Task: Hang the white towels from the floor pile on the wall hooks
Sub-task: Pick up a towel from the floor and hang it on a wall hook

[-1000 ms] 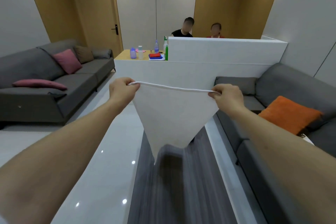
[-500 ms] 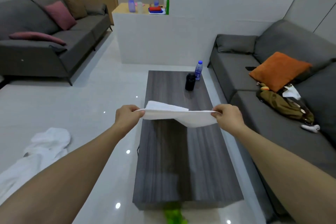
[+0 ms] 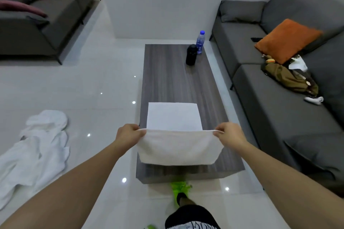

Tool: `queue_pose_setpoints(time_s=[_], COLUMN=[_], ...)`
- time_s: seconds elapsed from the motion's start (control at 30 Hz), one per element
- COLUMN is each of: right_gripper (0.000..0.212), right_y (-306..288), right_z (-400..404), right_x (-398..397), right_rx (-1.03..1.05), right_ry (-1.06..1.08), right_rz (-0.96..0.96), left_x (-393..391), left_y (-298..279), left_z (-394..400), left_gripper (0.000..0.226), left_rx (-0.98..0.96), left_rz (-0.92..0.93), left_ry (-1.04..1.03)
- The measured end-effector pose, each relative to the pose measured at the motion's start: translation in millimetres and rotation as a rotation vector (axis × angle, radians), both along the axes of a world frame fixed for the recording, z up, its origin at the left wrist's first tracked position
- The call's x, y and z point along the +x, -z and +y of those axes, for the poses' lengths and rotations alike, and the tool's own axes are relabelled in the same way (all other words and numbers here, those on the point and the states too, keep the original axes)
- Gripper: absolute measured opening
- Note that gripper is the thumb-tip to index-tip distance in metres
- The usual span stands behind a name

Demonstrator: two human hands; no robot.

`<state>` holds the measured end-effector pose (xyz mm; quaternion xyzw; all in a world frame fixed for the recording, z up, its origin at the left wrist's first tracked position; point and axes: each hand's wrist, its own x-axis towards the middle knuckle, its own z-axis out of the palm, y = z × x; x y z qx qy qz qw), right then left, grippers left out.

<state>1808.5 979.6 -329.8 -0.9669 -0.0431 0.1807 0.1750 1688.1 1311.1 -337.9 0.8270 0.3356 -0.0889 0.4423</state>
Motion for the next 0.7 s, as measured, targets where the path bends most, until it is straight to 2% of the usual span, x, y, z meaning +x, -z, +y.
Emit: queue_pose_setpoints(time_s=[0.23, 0.47, 0.6, 0.7], right_gripper=[0.013, 0.017, 0.021, 0.030], right_y=[41.9, 90.7, 120.1, 144.4], right_z=[16.9, 56.0, 82.2, 94.1], right_x=[82.9, 195.9, 252.4, 271.8], right_rx=[-0.010, 0.001, 0.077, 0.108], right_ry=[-0.021, -0.025, 0.054, 0.162], right_rz=[0.094, 0.175, 0.145, 0.146], left_x=[77.5, 189.2, 247.1, 269.8], left_y=[34.0, 76.7, 108.0, 130.5], left_z=[10.9, 40.1, 58.0, 65.8], left_gripper=[0.021, 0.021, 0.022, 0.033], left_rx=[0.074, 0.139, 0.222, 0.242], left_rz=[0.080, 0.153, 0.140, 0.114], left_ry=[-0.011, -0.028, -0.084, -0.176])
